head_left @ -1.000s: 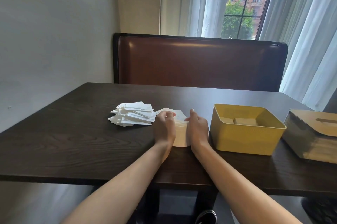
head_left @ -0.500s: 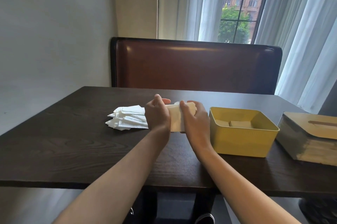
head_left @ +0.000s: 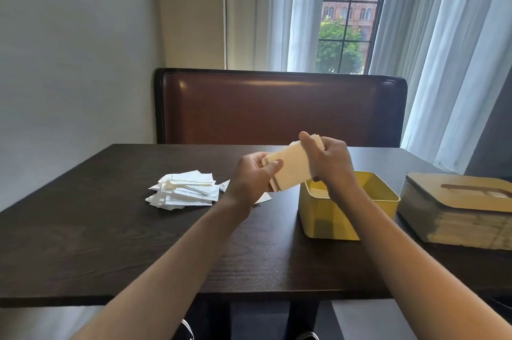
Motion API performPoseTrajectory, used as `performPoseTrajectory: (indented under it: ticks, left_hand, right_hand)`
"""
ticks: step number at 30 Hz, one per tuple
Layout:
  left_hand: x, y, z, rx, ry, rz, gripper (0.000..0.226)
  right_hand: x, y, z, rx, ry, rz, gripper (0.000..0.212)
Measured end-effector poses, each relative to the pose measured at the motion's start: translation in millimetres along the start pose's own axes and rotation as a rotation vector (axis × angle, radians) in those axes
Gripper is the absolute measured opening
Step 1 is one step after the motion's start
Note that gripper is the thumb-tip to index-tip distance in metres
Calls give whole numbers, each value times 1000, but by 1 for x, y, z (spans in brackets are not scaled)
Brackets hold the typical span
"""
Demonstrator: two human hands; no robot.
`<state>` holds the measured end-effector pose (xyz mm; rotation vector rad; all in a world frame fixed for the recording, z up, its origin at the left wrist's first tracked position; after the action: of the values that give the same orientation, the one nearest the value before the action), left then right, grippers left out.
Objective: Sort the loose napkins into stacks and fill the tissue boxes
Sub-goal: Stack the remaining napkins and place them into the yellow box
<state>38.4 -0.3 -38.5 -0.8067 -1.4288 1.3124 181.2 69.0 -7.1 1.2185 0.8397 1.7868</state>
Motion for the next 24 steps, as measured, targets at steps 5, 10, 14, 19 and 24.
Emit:
performPoseTrajectory:
  ticks: [5, 10, 14, 19, 24]
  left_hand:
    - [8, -2, -9, -77, 4, 59, 18]
    - [13, -7, -31, -168, 63, 205, 35]
    - [19, -8, -40, -143, 116, 160, 38]
    - [22, -8, -55, -103, 163, 141, 30]
    - [26, -16, -75, -174, 318, 217, 27]
  right_hand:
    - [0, -4, 12, 42, 306, -96, 18]
    - [-1, -13, 23, 189, 315, -182, 26]
    - [2, -16, 40, 228, 280, -147, 28]
    - [10, -20, 59, 227, 342, -182, 35]
    - [22, -31, 75, 363, 215, -218, 22]
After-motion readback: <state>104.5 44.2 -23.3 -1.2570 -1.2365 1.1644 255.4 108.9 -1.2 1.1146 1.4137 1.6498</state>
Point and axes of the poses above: each hand's wrist, its own x-axis towards the middle knuckle, its own z-axis out of the back of the hand, y = z × x, the point moved 3 cm from there along x, towards the middle knuckle, and after that the axes turned 5 degrees about y, right-handed, at the moved point
